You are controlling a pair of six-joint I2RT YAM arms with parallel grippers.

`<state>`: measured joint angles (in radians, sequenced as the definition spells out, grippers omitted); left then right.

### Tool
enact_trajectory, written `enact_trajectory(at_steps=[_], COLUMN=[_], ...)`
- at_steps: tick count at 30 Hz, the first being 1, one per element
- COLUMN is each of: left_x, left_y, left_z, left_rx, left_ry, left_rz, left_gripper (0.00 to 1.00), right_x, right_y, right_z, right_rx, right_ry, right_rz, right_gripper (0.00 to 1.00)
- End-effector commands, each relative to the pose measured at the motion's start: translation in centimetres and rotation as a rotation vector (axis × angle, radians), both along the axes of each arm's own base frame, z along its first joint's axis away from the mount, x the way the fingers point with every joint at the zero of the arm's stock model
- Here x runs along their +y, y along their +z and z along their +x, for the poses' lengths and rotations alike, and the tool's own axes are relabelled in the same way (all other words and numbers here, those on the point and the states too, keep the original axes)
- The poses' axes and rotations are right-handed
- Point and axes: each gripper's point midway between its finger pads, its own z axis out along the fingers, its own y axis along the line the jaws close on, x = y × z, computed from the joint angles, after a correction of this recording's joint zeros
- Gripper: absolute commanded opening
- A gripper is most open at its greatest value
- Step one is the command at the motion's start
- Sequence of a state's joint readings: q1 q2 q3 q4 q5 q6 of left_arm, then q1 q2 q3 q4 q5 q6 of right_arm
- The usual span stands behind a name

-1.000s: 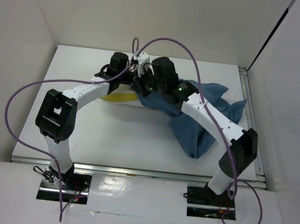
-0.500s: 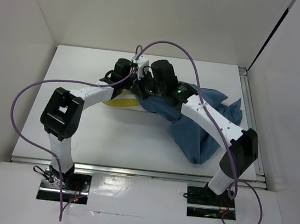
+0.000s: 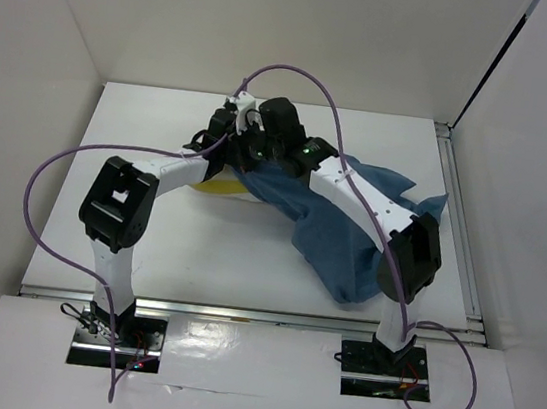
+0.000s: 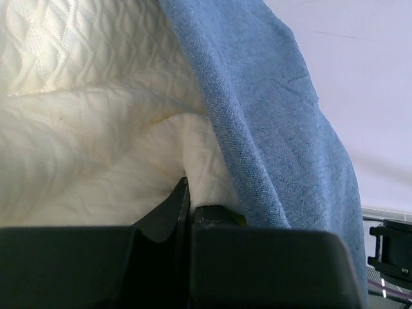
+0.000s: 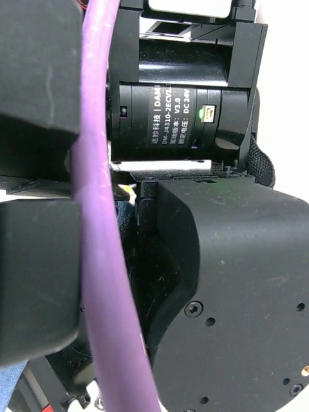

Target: Put the pillow into the pillowcase

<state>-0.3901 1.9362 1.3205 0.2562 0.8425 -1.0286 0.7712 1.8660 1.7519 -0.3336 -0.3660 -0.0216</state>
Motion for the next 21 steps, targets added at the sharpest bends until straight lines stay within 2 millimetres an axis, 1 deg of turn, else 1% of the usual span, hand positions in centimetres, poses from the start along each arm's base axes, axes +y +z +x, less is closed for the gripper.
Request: enact_trajectory(at_steps=[1, 3, 4, 5, 6, 7, 8, 9, 10, 11, 12, 13, 14, 15, 16, 17, 18, 19, 20, 21], left_x=[-3.6, -3.5, -3.4, -3.3, -2.7, -2.2, -2.1, -1.2, 0.0, 0.7, 2.0, 2.6, 3.2, 3.9, 4.6, 4.7, 5.3, 5.5, 5.9, 6.3], left_y=[0.2, -0.4, 0.1, -0.3, -0.2, -0.2, -0.5, -0.1, -0.4, -1.0, -0.7, -1.2, -1.6, -1.5, -1.5, -1.4, -2.2, -2.1, -2.4, -3.2], left_z=[-1.1, -1.1, -1.0, -1.1, -0.8, -0.5, -0.5, 0.0, 0.7, 1.0, 1.8, 2.2, 2.3, 2.6, 3.3, 3.5, 3.6, 3.8, 4.0, 3.6], left_rx=[-0.029, -0.028, -0.050, -0.060, -0.063, -0.072, -0.084, -0.095, -0.091, -0.084, -0.096, -0.088, -0.077, -0.090, -0.098, -0.106, -0.092, -0.098, -0.103, -0.088], left_ry=[-0.068, -0.064, -0.057, -0.065, -0.047, -0.030, -0.029, -0.014, 0.020, 0.038, 0.063, 0.083, 0.089, 0.103, 0.126, 0.134, 0.142, 0.148, 0.172, 0.169], left_rz=[-0.029, -0.005, -0.004, 0.011, 0.025, 0.035, 0.051, 0.055, 0.072, 0.087, 0.092, 0.100, 0.115, 0.130, 0.144, 0.159, 0.187, 0.199, 0.231, 0.266], left_gripper=[0.00, 0.00, 0.00, 0.00, 0.00, 0.00, 0.00, 0.00, 0.00, 0.00, 0.00, 0.00, 0.00, 0.00, 0.00, 0.00, 0.00, 0.00, 0.00, 0.00], right_x=[7.0, 6.2, 5.9, 5.6, 5.2, 4.2, 3.4, 2.9, 1.8, 0.8, -0.5, -1.0, -1.9, -2.7, -3.8, -4.8, -5.6, -6.7, -8.0, -8.9], right_y=[16.9, 16.6, 16.4, 16.3, 15.9, 15.9, 15.9, 15.8, 15.7, 15.8, 16.5, 16.0, 16.1, 16.2, 16.7, 17.0, 17.1, 17.2, 17.5, 17.5], right_z=[-8.1, -8.4, -8.2, -8.1, -8.1, -8.1, -7.6, -7.5, -7.9, -7.1, -7.4, -7.4, -6.8, -6.6, -6.8, -6.1, -5.7, -5.4, -4.2, -3.8], right_rx=[-0.290, -0.273, -0.281, -0.285, -0.268, -0.268, -0.276, -0.272, -0.260, -0.278, -0.307, -0.309, -0.324, -0.344, -0.361, -0.386, -0.404, -0.423, -0.442, -0.457], right_ry=[0.403, 0.381, 0.362, 0.347, 0.326, 0.282, 0.250, 0.222, 0.193, 0.147, 0.122, 0.104, 0.046, 0.017, -0.010, -0.074, -0.115, -0.166, -0.264, -0.309], right_rz=[0.478, 0.460, 0.449, 0.437, 0.418, 0.407, 0.393, 0.381, 0.362, 0.343, 0.328, 0.307, 0.289, 0.273, 0.263, 0.250, 0.238, 0.225, 0.214, 0.199], right_gripper=[0.00, 0.00, 0.03, 0.09, 0.19, 0.43, 0.51, 0.57, 0.62, 0.70, 0.72, 0.73, 0.73, 0.75, 0.75, 0.75, 0.75, 0.75, 0.74, 0.74])
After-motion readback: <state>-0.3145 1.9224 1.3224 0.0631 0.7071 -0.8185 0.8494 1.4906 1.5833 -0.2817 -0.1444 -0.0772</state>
